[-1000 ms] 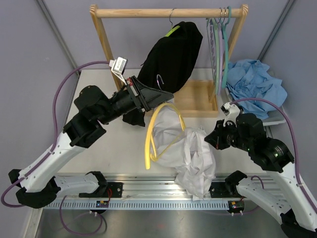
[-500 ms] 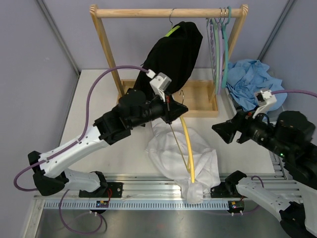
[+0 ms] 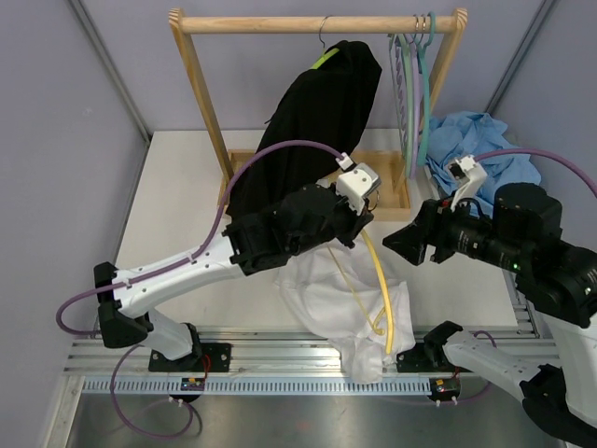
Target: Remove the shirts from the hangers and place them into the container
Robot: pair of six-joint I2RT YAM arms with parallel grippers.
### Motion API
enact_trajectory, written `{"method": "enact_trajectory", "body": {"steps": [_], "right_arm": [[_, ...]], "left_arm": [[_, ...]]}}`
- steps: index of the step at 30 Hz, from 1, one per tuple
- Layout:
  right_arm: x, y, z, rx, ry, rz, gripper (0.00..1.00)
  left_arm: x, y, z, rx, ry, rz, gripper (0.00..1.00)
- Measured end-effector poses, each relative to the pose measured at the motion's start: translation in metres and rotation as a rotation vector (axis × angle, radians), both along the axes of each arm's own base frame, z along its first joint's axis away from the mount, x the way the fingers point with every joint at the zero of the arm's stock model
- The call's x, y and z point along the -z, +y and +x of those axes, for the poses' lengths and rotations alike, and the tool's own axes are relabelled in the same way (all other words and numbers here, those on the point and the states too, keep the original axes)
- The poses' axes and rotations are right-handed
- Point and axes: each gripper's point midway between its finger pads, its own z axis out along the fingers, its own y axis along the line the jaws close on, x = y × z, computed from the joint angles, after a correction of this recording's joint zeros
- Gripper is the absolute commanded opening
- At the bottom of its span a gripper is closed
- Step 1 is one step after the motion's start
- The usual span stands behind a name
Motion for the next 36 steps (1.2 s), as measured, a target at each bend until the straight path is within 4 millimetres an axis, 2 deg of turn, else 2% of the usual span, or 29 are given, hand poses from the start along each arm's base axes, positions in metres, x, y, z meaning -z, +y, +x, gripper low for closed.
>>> {"method": "enact_trajectory", "body": {"steps": [3,7,11,12,14,19,23,26,27,31,36], "right_arm": [[0.017,0.005,0.000,-0.022,0.058,-0.021,0.71],[0.028,0.007,-0.002,-0.038,0.097,-0.037,0.67],[0.040,0.007,-0.006,-0.048,0.128,-0.052,0.47],[0.042,0.007,-0.007,-0.053,0.135,-0.054,0.39],[0.046,0.008,-0.008,-0.060,0.146,-0.059,0.31],[0.052,0.005,-0.006,-0.036,0.163,-0.077,0.05],[0.052,0.004,-0.003,-0.025,0.159,-0.075,0.00],[0.053,0.003,-0.004,-0.024,0.162,-0.078,0.00],[0.053,0.003,-0.004,-0.022,0.164,-0.080,0.00],[0.055,0.003,-0.005,-0.032,0.167,-0.089,0.00],[0.055,0.001,-0.006,-0.035,0.171,-0.104,0.00]], "left_arm": [[0.000,-0.009,0.009,-0.013,-0.030,0.034,0.00],[-0.003,-0.022,0.019,-0.024,-0.058,0.059,0.00],[-0.004,-0.028,0.023,-0.020,-0.068,0.082,0.00],[-0.005,-0.029,0.023,-0.020,-0.069,0.084,0.00],[-0.010,-0.031,0.024,-0.019,-0.073,0.079,0.00],[-0.021,-0.025,0.023,-0.018,-0.076,0.106,0.00],[-0.026,-0.020,0.021,-0.017,-0.069,0.131,0.00],[-0.024,-0.020,0.021,-0.022,-0.062,0.134,0.18],[-0.024,-0.020,0.021,-0.025,-0.053,0.129,0.40],[-0.032,-0.025,0.021,-0.037,-0.039,0.075,0.99],[-0.039,-0.027,0.022,-0.056,-0.036,0.040,0.99]]}}
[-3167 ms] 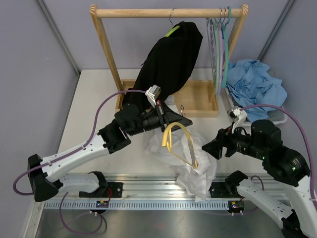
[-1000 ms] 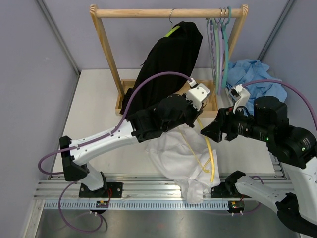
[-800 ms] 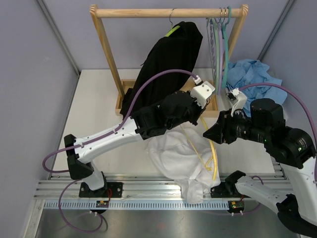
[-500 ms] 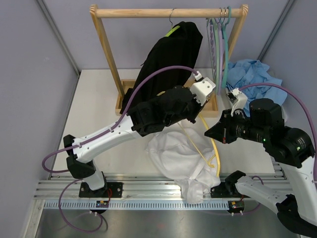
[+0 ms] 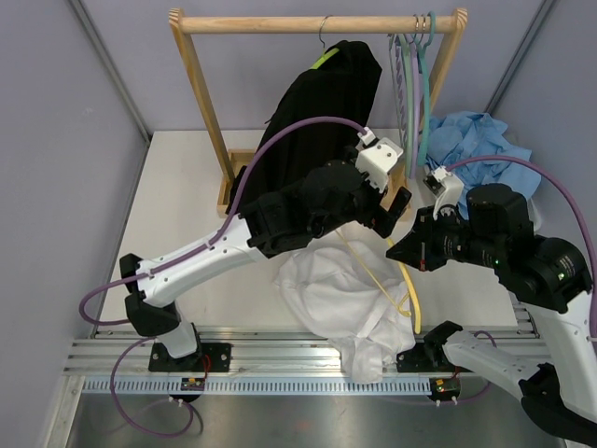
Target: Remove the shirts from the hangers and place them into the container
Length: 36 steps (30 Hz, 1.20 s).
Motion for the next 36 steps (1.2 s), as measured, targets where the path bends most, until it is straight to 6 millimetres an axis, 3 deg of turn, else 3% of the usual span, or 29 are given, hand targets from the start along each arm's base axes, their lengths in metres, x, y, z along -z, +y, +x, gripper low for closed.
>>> {"method": "enact_trajectory", "body": {"steps": [4,7,12,14,17,19,21,25,30,36], "right_arm": [[-0.005,-0.004,0.002,0.017,-0.022,-0.011,0.00],[-0.011,-0.008,0.006,0.041,-0.049,-0.023,0.00],[-0.029,-0.017,0.020,0.107,-0.120,-0.046,0.00],[-0.035,-0.018,0.029,0.130,-0.141,-0.059,0.00],[-0.041,-0.016,0.048,0.165,-0.162,-0.084,0.00],[-0.042,-0.015,0.061,0.187,-0.169,-0.106,0.00],[-0.045,-0.014,0.072,0.211,-0.176,-0.128,0.00],[-0.051,-0.016,0.098,0.275,-0.206,-0.176,0.00],[-0.076,-0.029,0.110,0.358,-0.294,-0.183,0.00],[-0.100,-0.030,0.132,0.418,-0.376,-0.173,0.00]], "left_arm": [[-0.009,0.009,-0.001,-0.041,-0.024,-0.021,0.99],[-0.021,0.039,-0.011,-0.116,-0.086,-0.040,0.99],[-0.072,0.122,-0.066,-0.161,-0.183,-0.216,0.99],[-0.093,0.161,-0.073,-0.198,-0.186,-0.328,0.99],[-0.108,0.218,-0.075,-0.280,-0.161,-0.457,0.99],[-0.111,0.238,-0.073,-0.323,-0.141,-0.502,0.99],[-0.106,0.244,-0.071,-0.358,-0.123,-0.507,0.99],[-0.073,0.226,-0.072,-0.366,-0.108,-0.408,0.99],[-0.032,0.212,-0.074,-0.360,-0.093,-0.288,0.99],[-0.024,0.225,-0.075,-0.368,-0.055,-0.309,0.99]]}}
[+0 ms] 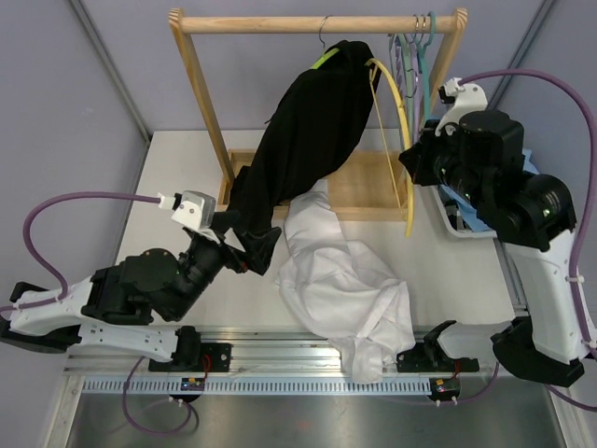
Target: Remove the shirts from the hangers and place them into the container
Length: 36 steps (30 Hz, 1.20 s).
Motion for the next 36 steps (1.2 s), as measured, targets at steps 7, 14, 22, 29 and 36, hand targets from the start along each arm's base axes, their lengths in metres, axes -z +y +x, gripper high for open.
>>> {"method": "enact_trajectory", "body": {"steps": [7,14,22,29,36], "right_arm": [[0.022,0.022,0.055,0.049,0.027,-0.069,0.00],[0.024,0.031,0.086,0.079,0.004,-0.100,0.00],[-0.024,0.022,0.084,0.104,-0.130,-0.060,0.00],[-0.039,0.020,0.094,0.133,-0.172,-0.073,0.00],[-0.021,0.045,0.140,0.143,-0.158,-0.112,0.00]], "left_arm": [[-0.001,0.009,-0.001,-0.001,0.030,-0.050,0.99],[0.015,0.008,-0.003,0.001,0.050,-0.033,0.99],[0.023,0.010,-0.003,0.000,0.058,-0.025,0.99],[0.023,0.009,-0.003,0.000,0.059,-0.024,0.99],[0.023,0.012,-0.003,0.000,0.063,-0.040,0.99]]}}
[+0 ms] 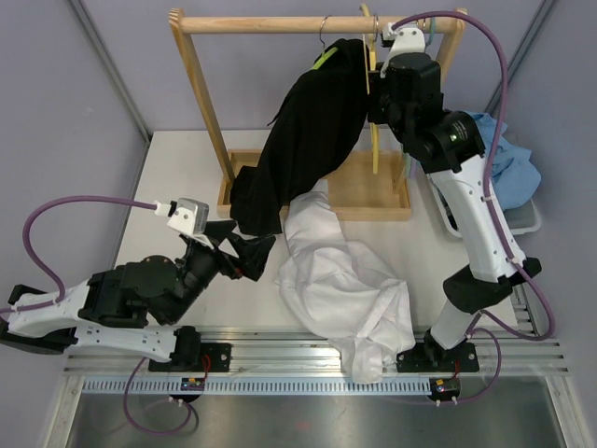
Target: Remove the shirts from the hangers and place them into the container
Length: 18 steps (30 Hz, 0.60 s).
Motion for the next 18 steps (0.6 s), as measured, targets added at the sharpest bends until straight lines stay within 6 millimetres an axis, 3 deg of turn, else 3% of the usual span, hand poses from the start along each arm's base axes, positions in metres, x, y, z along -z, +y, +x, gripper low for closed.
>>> {"method": "enact_trajectory", "body": {"steps": [6,15,16,17,18], "right_arm": [[0.011,0.009,0.019,0.010,0.009,-0.020,0.00],[0.005,0.001,0.026,0.062,-0.020,-0.023,0.00],[0.005,0.000,0.026,0.068,-0.020,-0.023,0.05],[0.005,-0.001,0.027,0.072,-0.019,-0.025,0.18],[0.006,-0.001,0.027,0.078,-0.017,-0.022,0.40]], "left_arm": [[-0.001,0.006,0.000,0.000,0.003,-0.019,0.99],[-0.001,0.010,-0.001,0.002,0.014,-0.041,0.99],[0.000,0.010,-0.001,0.002,0.015,-0.042,0.99],[-0.001,0.010,-0.001,0.003,0.016,-0.043,0.99],[-0.001,0.010,-0.001,0.003,0.016,-0.044,0.99]]}}
